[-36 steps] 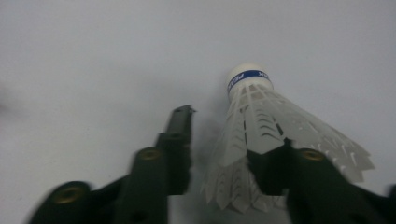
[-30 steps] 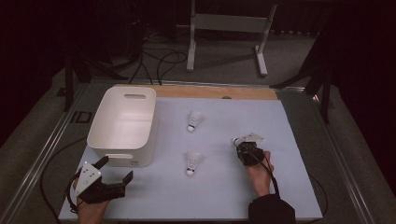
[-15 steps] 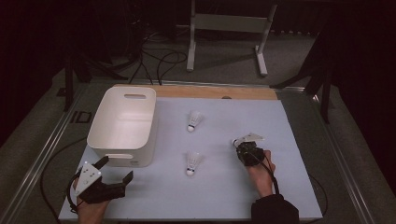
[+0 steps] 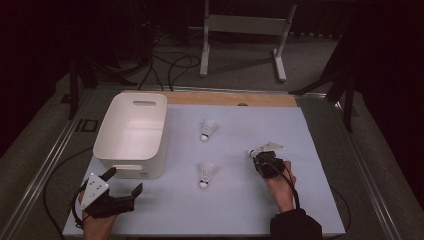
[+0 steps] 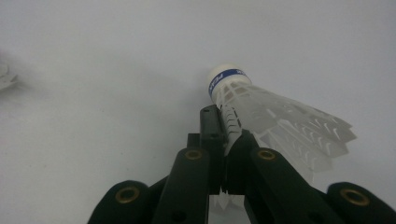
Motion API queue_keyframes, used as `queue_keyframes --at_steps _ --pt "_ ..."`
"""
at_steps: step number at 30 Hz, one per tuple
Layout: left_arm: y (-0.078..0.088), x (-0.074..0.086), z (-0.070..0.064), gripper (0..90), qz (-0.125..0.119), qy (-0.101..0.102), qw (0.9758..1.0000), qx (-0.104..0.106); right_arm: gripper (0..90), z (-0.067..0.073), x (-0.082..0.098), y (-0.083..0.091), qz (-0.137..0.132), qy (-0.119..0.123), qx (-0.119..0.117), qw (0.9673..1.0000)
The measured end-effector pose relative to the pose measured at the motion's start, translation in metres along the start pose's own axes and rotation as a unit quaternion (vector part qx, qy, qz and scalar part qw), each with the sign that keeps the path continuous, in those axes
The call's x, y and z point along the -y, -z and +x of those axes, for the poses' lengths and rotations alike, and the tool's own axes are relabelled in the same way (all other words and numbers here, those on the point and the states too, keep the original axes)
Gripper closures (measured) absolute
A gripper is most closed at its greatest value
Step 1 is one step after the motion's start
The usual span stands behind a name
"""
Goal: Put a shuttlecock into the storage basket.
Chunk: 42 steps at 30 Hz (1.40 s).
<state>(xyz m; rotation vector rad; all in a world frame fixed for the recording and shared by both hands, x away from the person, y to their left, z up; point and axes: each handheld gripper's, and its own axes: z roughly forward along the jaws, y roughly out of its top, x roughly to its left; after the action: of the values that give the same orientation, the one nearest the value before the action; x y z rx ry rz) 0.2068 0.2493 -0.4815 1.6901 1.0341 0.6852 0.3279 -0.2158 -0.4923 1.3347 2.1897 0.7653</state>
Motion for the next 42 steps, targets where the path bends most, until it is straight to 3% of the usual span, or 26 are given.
queue_keyframes --at_steps 20,42 --pt "0.000 0.000 0.000 0.0 0.000 0.000 1.0000 -0.001 89.1 0.006 -0.015 0.016 -0.007 0.008 -0.021 0.9997" --pt "0.000 0.000 0.000 0.0 0.000 -0.001 1.0000 -0.001 89.2 0.009 -0.024 0.025 -0.012 0.024 -0.029 0.9992"
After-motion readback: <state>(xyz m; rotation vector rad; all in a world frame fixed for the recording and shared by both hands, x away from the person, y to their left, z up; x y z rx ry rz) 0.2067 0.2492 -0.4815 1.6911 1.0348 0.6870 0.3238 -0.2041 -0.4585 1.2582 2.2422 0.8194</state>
